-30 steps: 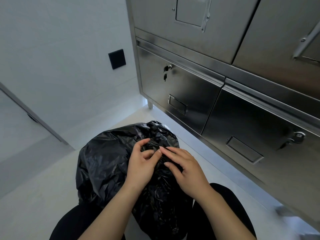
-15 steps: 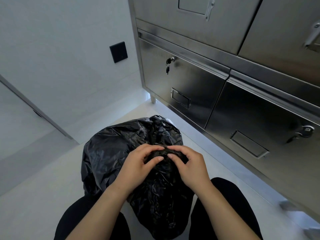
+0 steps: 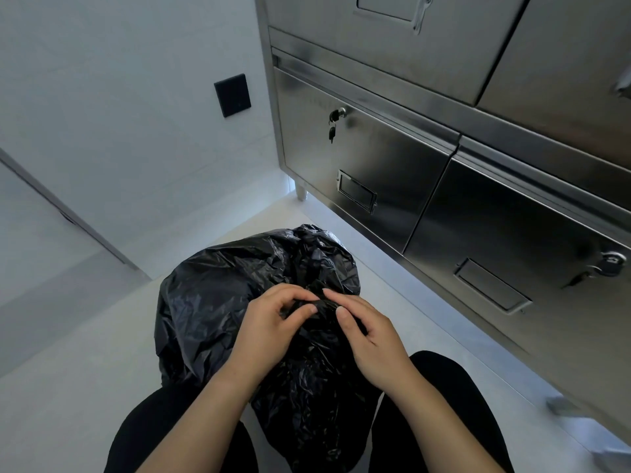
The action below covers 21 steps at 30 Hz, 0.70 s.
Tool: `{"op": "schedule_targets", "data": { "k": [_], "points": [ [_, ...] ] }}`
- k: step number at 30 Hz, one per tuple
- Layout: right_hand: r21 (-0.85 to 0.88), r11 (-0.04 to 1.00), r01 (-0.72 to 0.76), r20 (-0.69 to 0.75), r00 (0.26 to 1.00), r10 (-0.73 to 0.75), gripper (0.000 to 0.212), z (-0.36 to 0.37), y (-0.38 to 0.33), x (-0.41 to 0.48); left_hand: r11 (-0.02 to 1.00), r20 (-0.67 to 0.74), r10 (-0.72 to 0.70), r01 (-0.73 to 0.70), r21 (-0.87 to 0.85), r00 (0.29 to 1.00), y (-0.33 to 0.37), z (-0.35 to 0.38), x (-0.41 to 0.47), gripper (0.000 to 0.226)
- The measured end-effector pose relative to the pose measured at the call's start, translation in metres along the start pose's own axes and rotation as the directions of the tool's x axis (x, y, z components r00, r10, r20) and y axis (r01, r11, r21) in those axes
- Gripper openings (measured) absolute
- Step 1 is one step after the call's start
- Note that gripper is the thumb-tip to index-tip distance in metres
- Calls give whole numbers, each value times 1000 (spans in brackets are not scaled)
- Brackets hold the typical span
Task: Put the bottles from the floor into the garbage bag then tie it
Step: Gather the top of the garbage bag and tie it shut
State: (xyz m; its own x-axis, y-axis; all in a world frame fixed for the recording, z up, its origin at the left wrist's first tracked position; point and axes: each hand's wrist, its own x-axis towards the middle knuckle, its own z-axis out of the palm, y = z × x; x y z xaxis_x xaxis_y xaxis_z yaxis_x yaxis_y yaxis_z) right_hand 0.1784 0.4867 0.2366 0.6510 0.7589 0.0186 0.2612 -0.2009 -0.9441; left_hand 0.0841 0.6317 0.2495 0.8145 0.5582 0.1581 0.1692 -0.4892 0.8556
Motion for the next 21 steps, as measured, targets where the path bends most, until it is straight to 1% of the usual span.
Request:
{"op": "schedule_targets", "data": {
  "k": [2, 4, 7, 10, 13, 18, 21],
  "points": [
    [85, 995, -44, -13, 999, 46, 26, 2, -3, 1, 998, -5, -40, 40, -54, 999, -1, 2, 0, 30],
    [167, 981, -93, -28, 995, 99, 24, 4, -4, 2, 988, -7, -95, 94, -120, 995, -2, 4, -3, 27],
    [150, 980, -129, -24, 991, 135, 23, 6, -3, 2, 961, -8, -172, 166, -222, 985, -2, 5, -8, 25],
    [131, 977, -168, -2, 986, 170, 25, 9, -1, 3, 949, -25, -185, 172, -263, 982, -3, 4, -12, 26],
    [136, 971, -196, 54, 980, 190, 26, 11, -4, 6, 939, -28, -186, 170, -299, 982, -3, 2, -14, 25],
    [107, 982, -157, 136, 981, 142, 13, 12, -8, 12, 911, -26, -212, 188, -367, 977, -6, 3, -15, 23],
    [65, 988, -143, 109, 985, 135, 9, 15, -5, 15, 891, 11, -229, 214, -401, 973, -10, 3, -14, 21]
  ]
}}
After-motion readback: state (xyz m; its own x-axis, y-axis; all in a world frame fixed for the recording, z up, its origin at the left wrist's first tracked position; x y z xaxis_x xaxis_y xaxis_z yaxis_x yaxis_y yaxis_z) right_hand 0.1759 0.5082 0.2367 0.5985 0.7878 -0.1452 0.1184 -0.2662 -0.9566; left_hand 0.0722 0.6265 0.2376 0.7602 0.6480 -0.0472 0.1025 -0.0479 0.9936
